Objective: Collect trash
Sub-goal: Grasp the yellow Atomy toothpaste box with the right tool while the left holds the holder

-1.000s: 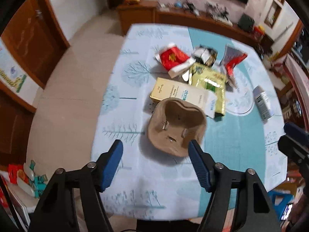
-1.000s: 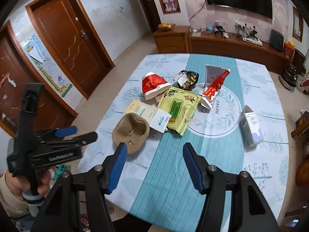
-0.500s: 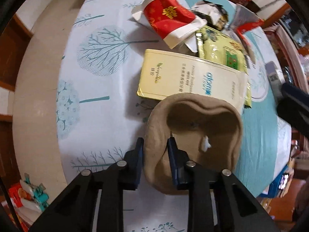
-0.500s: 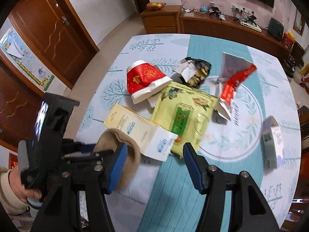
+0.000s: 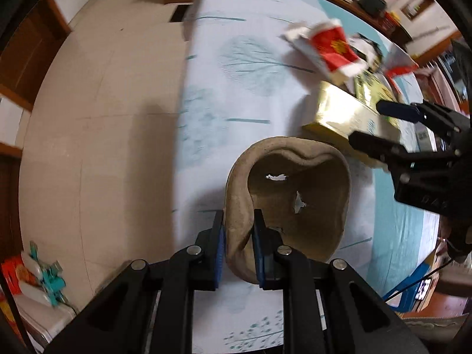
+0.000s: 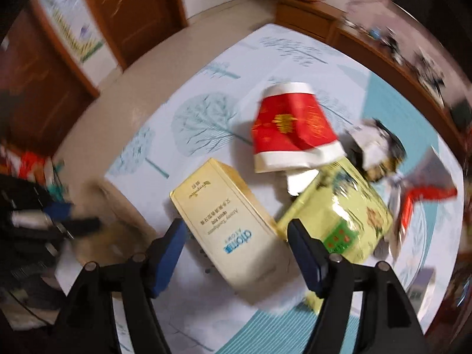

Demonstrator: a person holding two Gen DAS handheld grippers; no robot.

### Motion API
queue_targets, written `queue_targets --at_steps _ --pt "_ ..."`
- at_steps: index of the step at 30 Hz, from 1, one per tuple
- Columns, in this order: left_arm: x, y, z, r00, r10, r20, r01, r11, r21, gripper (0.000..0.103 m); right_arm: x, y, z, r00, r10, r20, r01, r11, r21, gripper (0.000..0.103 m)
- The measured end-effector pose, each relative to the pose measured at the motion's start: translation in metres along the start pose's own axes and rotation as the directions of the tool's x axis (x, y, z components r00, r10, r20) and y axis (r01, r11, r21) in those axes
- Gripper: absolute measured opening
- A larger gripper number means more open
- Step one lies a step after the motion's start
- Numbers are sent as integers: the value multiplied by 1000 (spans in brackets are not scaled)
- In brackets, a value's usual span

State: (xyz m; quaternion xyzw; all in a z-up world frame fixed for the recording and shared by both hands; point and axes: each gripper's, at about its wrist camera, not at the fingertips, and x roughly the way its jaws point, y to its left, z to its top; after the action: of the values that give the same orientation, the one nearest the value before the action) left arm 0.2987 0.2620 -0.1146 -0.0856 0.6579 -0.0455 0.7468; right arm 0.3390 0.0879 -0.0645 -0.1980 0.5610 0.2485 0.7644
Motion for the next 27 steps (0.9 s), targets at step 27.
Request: queue_targets --at_steps 27 --pt "-41 -110 -70 998 -20 65 8 984 176 15 -67 -23 -163 992 123 -13 -104 889 446 58"
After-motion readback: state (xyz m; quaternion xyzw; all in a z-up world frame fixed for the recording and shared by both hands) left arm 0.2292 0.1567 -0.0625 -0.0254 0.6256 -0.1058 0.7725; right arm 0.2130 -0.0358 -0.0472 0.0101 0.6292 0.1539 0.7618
